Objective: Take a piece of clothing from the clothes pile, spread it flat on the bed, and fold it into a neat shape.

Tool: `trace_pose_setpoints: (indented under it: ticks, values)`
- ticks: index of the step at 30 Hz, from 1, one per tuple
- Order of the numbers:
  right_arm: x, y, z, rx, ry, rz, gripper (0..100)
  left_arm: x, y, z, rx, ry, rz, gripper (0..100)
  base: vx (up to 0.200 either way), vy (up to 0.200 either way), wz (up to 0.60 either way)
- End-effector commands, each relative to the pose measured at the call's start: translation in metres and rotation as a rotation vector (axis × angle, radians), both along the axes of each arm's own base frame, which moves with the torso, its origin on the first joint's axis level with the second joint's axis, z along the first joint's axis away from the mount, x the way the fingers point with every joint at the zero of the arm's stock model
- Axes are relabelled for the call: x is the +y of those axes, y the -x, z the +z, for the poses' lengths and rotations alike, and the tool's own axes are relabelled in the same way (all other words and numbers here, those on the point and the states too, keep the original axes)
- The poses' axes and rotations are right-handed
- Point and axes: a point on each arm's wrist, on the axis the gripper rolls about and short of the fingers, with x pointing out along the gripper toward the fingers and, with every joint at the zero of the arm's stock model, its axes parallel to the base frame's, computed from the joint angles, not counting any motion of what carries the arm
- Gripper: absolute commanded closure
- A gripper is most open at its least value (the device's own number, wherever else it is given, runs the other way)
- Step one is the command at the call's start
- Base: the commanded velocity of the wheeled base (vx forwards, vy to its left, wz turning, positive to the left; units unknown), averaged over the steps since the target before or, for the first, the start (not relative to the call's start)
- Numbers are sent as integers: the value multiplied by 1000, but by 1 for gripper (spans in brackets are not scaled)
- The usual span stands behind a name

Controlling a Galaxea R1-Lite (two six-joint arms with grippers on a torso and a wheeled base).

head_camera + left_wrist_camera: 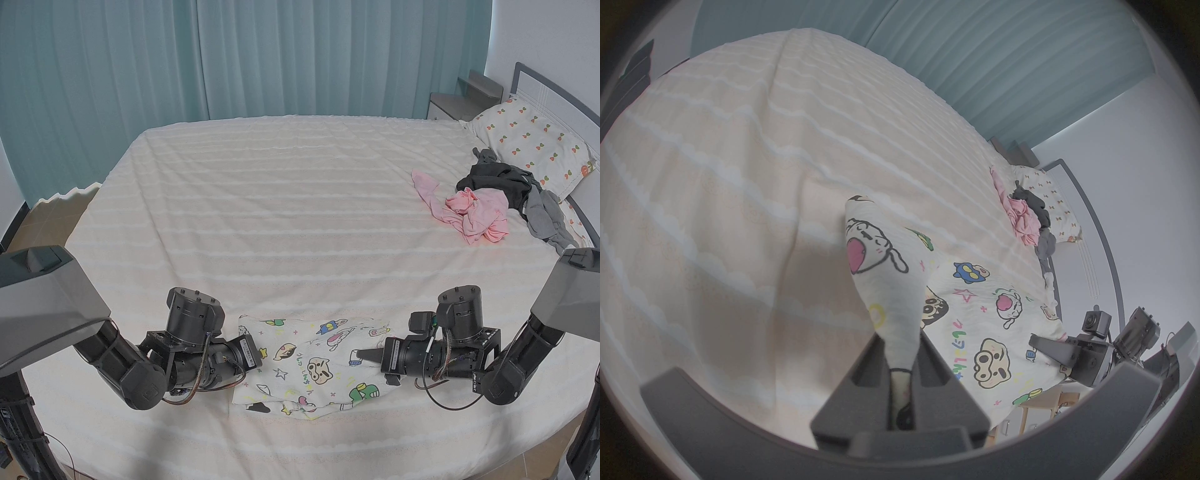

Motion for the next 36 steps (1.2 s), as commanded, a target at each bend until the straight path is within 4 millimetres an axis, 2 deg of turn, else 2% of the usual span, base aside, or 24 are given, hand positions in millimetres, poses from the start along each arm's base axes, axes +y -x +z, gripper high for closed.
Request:
trace_pose_setpoints:
  ticks: [1, 11, 18, 25, 36]
  values:
    - [-3, 4, 4, -5, -2, -2, 100, -4, 3, 7, -18, 13, -13, 100, 0, -200, 0]
    - [-14, 7, 7, -3, 1, -29, 100, -12, 9, 12, -31, 21, -42, 100, 0, -200, 0]
    - [-21, 16, 9, 8, 4, -33, 100, -21, 16, 11, -27, 19, -77, 100, 0, -200, 0]
    - [-31, 14, 6, 12, 17, -63, 100, -28, 15, 12, -37, 17, -84, 100, 0, -200, 0]
    - [-34, 15, -2, 41, 34, -71, 100, -32, 17, 7, -7, 31, -76, 100, 0, -200, 0]
